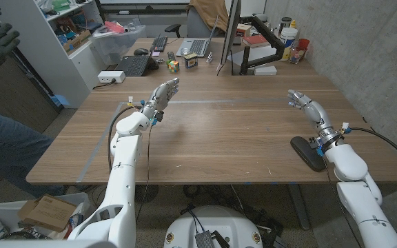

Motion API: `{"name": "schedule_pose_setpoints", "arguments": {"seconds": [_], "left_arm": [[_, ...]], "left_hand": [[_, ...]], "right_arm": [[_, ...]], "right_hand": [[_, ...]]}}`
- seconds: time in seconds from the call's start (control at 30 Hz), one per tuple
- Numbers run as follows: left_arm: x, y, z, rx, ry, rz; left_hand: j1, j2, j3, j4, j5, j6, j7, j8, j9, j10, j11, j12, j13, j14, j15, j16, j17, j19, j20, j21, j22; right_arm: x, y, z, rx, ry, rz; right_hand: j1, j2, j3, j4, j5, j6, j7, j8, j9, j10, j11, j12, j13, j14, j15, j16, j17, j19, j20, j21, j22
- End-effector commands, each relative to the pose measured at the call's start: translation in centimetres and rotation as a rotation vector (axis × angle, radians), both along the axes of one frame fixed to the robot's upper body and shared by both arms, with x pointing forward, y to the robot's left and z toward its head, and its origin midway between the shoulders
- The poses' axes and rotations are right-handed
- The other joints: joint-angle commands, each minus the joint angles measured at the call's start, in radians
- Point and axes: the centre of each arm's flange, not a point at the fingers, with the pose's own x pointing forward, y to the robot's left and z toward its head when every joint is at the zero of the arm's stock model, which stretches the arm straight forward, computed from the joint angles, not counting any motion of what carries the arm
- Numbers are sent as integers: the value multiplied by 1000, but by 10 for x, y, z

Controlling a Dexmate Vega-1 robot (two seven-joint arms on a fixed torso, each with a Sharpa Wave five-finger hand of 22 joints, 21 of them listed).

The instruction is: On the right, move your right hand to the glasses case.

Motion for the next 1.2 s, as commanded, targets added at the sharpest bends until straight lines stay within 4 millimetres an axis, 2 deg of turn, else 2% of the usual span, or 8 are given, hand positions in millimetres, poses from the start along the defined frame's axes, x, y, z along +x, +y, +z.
{"name": "schedule_pose_setpoints", "arguments": {"seconds": [0.03, 0.53, 1.2], "left_arm": [[-1, -1, 2, 6, -5, 3], [0, -4, 9, 25, -19, 1], [4, -5, 11, 32, -20, 1]], "left_hand": [[0, 7, 4, -7, 3, 7, 5, 8, 1, 3, 5, 5, 5, 2, -4, 3, 2, -5, 5, -5, 2], [-1, 9, 3, -7, 3, 13, 12, 9, 1, 2, 9, 3, 5, -2, 2, 1, 3, -3, 2, -8, 2], [-1, 10, 3, -8, 3, 14, 12, 7, 1, 3, 9, 3, 5, -2, 0, 1, 3, -3, 3, -11, 2]], "right_arm": [[-7, -3, -1, -33, -26, -41], [-11, -4, 0, -88, -48, -78], [-25, -14, -12, -86, -27, -131]], "right_hand": [[2, -12, 1, -7, 8, 1, -10, 1, 1, 1, -4, 0, 3, 1, -4, -2, 2, 8, 0, -3, 2], [8, -15, 2, -13, 12, 2, -17, -1, 2, 7, -5, 3, 4, 5, -7, -2, 2, 13, -8, -9, 1], [10, -16, 2, -16, 15, 0, -19, -3, 2, 12, -6, 4, 4, 11, -11, 0, 3, 18, -8, -17, 2]]}}
